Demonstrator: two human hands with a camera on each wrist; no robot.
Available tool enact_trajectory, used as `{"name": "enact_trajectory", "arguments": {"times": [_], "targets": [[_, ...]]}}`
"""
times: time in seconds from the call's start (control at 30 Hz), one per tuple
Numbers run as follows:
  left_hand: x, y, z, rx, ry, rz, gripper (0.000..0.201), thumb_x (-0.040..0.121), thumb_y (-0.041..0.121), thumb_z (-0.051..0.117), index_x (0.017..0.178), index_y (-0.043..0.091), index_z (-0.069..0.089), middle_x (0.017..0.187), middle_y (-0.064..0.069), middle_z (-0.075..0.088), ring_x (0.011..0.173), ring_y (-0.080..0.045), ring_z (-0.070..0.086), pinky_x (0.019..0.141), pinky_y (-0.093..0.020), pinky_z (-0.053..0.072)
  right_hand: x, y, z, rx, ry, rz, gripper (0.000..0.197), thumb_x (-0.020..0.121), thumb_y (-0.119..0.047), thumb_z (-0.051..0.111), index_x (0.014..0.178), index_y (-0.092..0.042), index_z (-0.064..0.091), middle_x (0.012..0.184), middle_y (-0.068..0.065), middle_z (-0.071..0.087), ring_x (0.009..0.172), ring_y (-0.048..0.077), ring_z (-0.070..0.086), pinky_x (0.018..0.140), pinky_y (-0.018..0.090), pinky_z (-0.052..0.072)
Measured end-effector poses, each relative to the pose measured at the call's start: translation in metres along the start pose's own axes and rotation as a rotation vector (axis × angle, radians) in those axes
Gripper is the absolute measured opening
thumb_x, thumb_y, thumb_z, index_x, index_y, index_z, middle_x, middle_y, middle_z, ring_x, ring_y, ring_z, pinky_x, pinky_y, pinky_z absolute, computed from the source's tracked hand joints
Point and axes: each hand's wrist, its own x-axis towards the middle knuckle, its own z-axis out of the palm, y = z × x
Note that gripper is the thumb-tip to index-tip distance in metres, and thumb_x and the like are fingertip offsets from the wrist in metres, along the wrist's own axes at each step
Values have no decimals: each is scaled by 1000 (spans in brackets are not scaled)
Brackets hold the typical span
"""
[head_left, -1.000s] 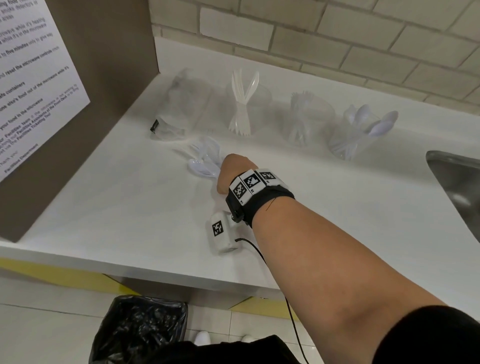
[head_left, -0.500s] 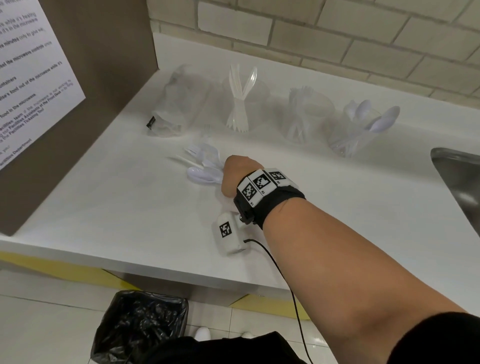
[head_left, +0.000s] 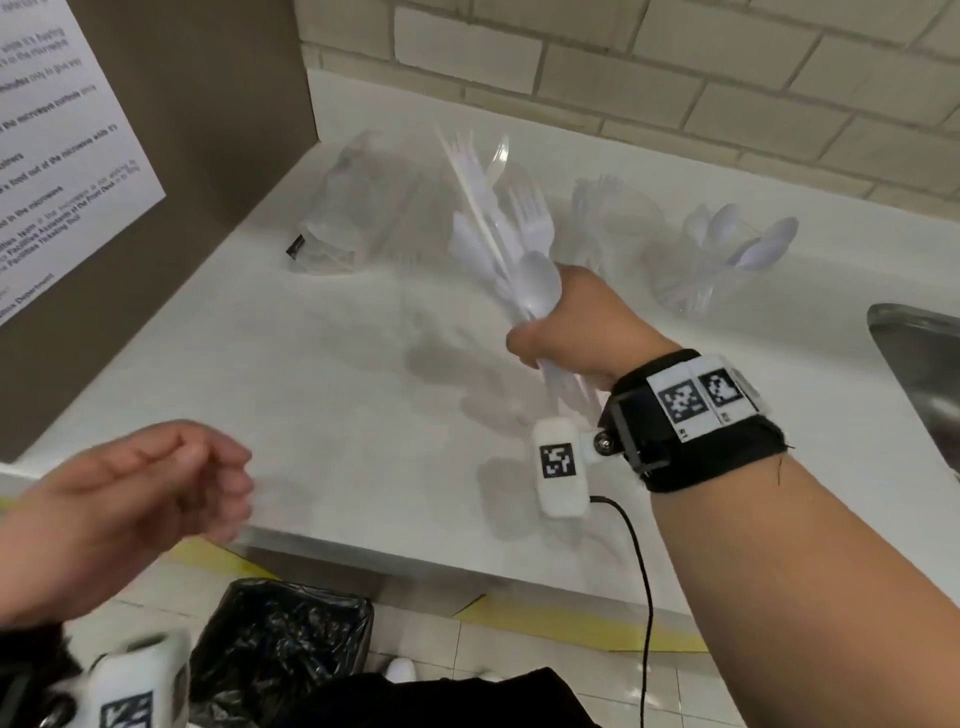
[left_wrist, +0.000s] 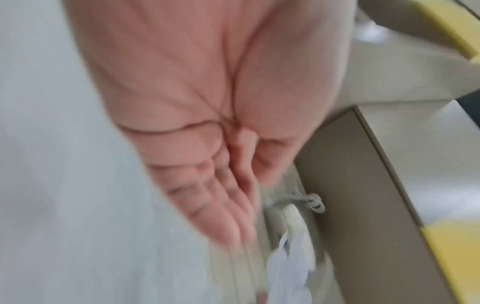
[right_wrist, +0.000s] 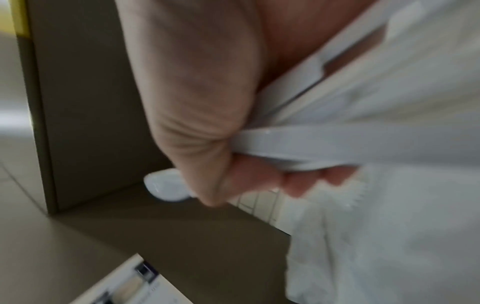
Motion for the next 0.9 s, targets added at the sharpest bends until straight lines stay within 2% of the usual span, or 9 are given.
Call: {"name": "enact_trajectory", "arguments": {"times": [0.03,0.07,0.13,0.3,0.47,0.57,0.7,0.83,0.9], "targets": [[11,16,25,-72,41,47,29,77,32,57,86,9,73,80,-12,72,72,-25,72,60,-38,60,0,-8,-4,189,66,-29,20,62,0,69,74,-11,57,66,2,56,59,19,54,56,26,45],[23,35,52,-171,-42,80,28,75,33,61,88,12,74,86,-10,72,79,-22,72,66,-34,60,2,-14,-8,371,130,-74,18,59,2,66,69,-9,57,64,5,55,60,22,54,57,31,46],[45,58,100,-278,-128,84,41,70,38,74,103,13,72,104,-11,71,99,-24,70,82,-38,58,5,-26,-10,645,176,-167,15,56,5,61,65,-6,57,64,9,54,63,25,53,59,35,45],[84,60,164,-397,-215,-368,61,94,51,39,129,3,51,125,-24,55,125,-42,50,110,-55,34,3,-47,-6,863,176,-369,24,53,9,58,59,-14,60,65,9,53,66,27,51,66,40,43],[98,56,186,-589,-295,-428,70,98,51,28,122,-8,59,130,-33,54,122,-44,53,112,-52,31,1,-33,3,727,220,-398,24,59,6,68,70,-15,68,68,7,61,68,26,61,70,47,53],[99,53,192,-611,-343,-432,66,100,49,27,120,-4,61,118,-26,62,115,-41,60,112,-52,30,1,-21,9,675,299,-363,28,60,3,70,86,7,61,71,8,64,68,22,64,66,39,55],[100,49,200,-634,-383,-525,62,98,47,33,107,-5,67,124,-29,57,129,-46,45,111,-58,29,1,-15,9,691,360,-336,31,59,3,70,88,11,61,73,7,65,67,17,64,62,28,51],[100,53,208,-680,-313,-413,44,100,31,37,113,-2,64,109,-22,67,103,-34,66,100,-52,45,4,-7,13,680,362,-322,38,58,-1,69,93,10,60,75,10,65,69,21,65,64,31,53],[103,59,209,-681,-308,-356,37,98,27,43,115,6,68,110,-16,70,95,-28,70,94,-50,50,4,-1,16,686,340,-296,29,58,-1,66,86,5,62,72,10,64,68,23,64,63,34,53]]}}
